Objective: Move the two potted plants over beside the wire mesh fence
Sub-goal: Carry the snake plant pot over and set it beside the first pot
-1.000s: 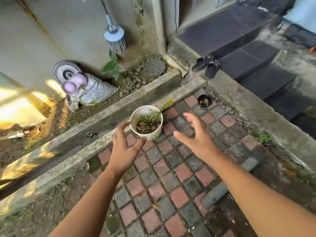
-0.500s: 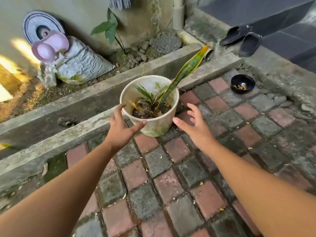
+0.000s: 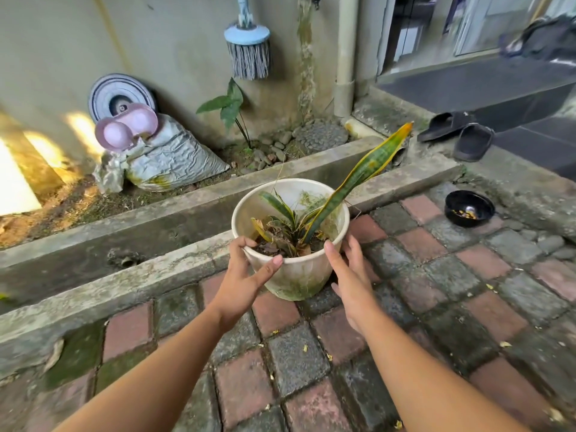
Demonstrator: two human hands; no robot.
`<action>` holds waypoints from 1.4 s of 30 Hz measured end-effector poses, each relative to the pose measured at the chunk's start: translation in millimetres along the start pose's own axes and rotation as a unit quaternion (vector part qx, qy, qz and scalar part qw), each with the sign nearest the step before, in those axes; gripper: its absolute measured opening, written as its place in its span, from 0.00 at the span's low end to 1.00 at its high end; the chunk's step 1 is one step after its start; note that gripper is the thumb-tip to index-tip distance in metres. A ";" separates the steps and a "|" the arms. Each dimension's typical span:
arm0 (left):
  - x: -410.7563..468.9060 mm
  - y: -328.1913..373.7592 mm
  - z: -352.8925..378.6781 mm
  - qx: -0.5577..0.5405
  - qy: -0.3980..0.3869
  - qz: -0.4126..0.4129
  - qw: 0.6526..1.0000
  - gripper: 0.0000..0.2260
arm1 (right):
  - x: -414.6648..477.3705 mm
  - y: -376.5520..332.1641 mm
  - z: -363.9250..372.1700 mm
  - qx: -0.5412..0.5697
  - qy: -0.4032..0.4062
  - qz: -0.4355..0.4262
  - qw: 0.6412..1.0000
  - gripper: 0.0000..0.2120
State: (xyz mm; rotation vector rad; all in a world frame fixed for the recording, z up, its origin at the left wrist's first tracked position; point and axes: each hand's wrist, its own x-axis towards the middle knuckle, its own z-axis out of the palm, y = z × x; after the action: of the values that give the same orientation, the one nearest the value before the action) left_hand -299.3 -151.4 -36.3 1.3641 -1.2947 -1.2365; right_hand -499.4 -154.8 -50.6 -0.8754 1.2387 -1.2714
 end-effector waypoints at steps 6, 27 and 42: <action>-6.9 7.3 4.6 -0.104 0.033 -0.032 0.994 0.42 | 1.5 -4.6 -5.7 -0.029 -0.043 0.002 0.999 0.49; -20.2 26.5 26.8 -0.059 0.082 -0.051 0.994 0.27 | -13.4 -0.7 -9.0 0.079 -0.041 -0.068 0.994 0.40; -7.8 27.6 35.0 -0.077 0.074 -0.066 0.992 0.35 | -5.7 18.8 -38.4 0.119 -0.046 0.045 0.991 0.42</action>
State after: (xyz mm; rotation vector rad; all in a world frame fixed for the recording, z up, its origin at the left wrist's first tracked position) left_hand -337.5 -144.6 -13.1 1.4198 -1.0003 -1.2716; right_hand -532.2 -140.5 -74.6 -0.6901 1.0194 -1.2617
